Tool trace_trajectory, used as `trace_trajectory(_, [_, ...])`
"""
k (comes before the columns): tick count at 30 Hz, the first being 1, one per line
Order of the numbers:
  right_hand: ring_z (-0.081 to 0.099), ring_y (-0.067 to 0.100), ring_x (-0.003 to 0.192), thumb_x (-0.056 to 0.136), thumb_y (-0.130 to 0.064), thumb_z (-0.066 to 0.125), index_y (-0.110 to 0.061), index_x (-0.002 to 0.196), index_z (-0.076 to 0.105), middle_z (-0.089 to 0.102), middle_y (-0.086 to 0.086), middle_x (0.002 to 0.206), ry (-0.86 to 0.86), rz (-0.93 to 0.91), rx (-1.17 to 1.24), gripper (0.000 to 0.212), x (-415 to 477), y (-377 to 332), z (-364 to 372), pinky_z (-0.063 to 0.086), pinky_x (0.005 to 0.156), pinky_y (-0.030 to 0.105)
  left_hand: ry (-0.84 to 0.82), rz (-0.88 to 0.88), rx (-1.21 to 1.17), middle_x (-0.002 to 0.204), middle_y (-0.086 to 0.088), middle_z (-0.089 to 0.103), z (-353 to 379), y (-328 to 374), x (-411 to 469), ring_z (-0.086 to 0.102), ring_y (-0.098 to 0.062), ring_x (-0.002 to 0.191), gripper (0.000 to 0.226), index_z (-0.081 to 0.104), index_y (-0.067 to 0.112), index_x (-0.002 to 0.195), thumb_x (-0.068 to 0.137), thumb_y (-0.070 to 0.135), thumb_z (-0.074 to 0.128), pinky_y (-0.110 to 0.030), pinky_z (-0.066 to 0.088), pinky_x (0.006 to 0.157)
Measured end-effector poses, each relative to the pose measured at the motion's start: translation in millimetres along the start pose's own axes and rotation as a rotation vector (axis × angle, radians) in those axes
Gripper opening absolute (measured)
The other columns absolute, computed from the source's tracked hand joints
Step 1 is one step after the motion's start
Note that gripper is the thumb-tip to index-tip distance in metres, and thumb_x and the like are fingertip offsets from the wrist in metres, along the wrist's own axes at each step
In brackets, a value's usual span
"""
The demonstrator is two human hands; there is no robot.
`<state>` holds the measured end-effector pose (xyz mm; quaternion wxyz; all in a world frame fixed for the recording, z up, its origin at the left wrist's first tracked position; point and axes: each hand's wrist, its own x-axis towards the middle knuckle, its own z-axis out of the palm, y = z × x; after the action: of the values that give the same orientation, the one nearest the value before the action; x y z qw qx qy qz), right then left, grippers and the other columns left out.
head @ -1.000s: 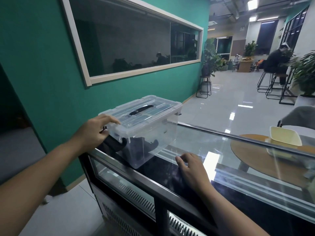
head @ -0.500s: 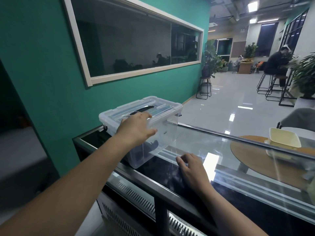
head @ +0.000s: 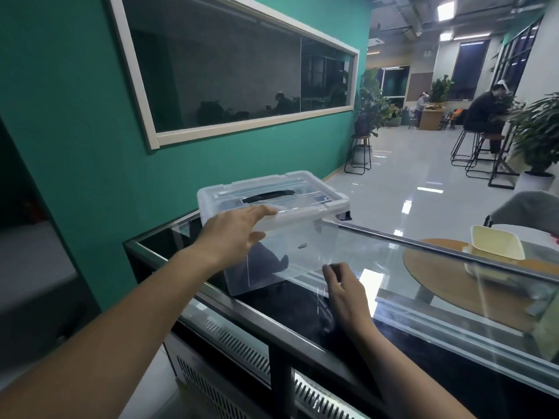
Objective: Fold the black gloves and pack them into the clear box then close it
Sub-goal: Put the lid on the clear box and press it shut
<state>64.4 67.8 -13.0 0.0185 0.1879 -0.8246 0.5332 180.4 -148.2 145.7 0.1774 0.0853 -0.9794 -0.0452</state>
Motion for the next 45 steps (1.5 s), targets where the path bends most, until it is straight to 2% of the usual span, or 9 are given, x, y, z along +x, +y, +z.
trace_trajectory(4, [0.069,0.023,0.105,0.11,-0.056,0.037,-0.024,0.106,0.062,0.073,0.003,0.111,0.106,0.157,0.287,0.041,1,3,-8,0.052,0.094,0.046,-0.079,0.013,-0.104,0.153,0.022,0.059,-7,-12,-3,0.065,-0.02,0.129,0.046,0.048,0.059,0.144,0.107,0.04,0.065,-0.039,0.052,0.098])
trace_trajectory(8, [0.069,0.035,0.111,0.112,-0.055,0.033,-0.005,0.119,0.065,0.072,0.021,0.121,0.184,0.437,0.723,0.059,16,4,-31,0.054,0.092,0.046,-0.086,0.043,-0.111,0.156,0.023,0.056,-9,-14,-6,0.062,-0.018,0.133,0.046,0.05,0.058,0.146,0.106,0.04,0.066,-0.038,0.05,0.098])
trace_trajectory(15, [0.064,0.039,0.122,0.103,-0.073,0.039,0.001,0.132,0.054,0.066,0.024,0.127,-0.028,0.591,0.972,0.082,58,-26,-74,0.051,0.108,0.049,-0.073,0.083,-0.125,0.152,0.022,0.06,-11,-18,-13,0.063,-0.017,0.133,0.047,0.052,0.058,0.144,0.104,0.041,0.07,-0.037,0.051,0.102])
trace_trajectory(23, [0.068,0.029,0.092,0.102,-0.046,0.062,-0.001,0.126,0.062,0.067,0.013,0.098,-0.034,0.529,0.788,0.051,103,-80,-99,0.061,0.079,0.042,-0.05,0.092,-0.11,0.154,0.025,0.058,-15,-12,-19,0.063,-0.016,0.133,0.046,0.051,0.06,0.143,0.104,0.044,0.069,-0.038,0.051,0.104])
trace_trajectory(27, [0.066,0.028,0.09,0.098,-0.029,0.072,-0.008,0.131,0.064,0.069,0.011,0.109,-0.098,0.396,0.556,0.04,107,-102,-104,0.057,0.068,0.037,-0.032,0.1,-0.103,0.154,0.024,0.058,-14,-12,-20,0.064,-0.018,0.133,0.047,0.05,0.06,0.144,0.104,0.044,0.068,-0.042,0.052,0.105])
trace_trajectory(33, [0.069,0.032,0.093,0.09,-0.031,0.083,0.0,0.124,0.066,0.069,0.02,0.112,-0.155,0.335,0.137,0.05,120,-111,-92,0.064,0.096,0.048,0.028,0.089,-0.275,0.134,0.023,0.071,-12,-17,-20,0.068,-0.004,0.117,0.036,0.066,0.051,0.136,0.101,0.041,0.072,-0.02,0.05,0.093])
trace_trajectory(39, [0.066,0.031,0.089,0.099,-0.034,0.074,-0.001,0.125,0.066,0.069,0.021,0.114,-0.149,0.304,0.026,0.043,130,-109,-88,0.061,0.075,0.037,0.464,-0.298,-0.548,0.117,0.005,0.08,0,-41,-12,0.077,-0.035,0.104,0.017,0.075,0.032,0.116,0.1,0.031,0.071,-0.042,0.062,0.091])
trace_trajectory(42, [0.067,0.032,0.091,0.098,-0.034,0.074,-0.001,0.124,0.066,0.07,0.024,0.123,-0.145,0.303,-0.01,0.042,133,-109,-87,0.063,0.082,0.043,0.384,-0.503,-0.829,0.138,0.004,0.066,12,-57,-4,0.063,-0.023,0.127,0.04,0.064,0.029,0.134,0.096,0.03,0.077,-0.039,0.05,0.106])
trace_trajectory(45, [0.064,0.033,0.088,0.099,-0.034,0.071,0.0,0.12,0.065,0.07,0.025,0.122,-0.146,0.268,-0.107,0.04,136,-109,-85,0.054,0.074,0.04,0.126,-0.722,-1.173,0.139,-0.002,0.064,23,-78,6,0.06,-0.028,0.132,0.086,0.055,0.019,0.146,0.073,0.053,0.087,-0.051,0.04,0.122])
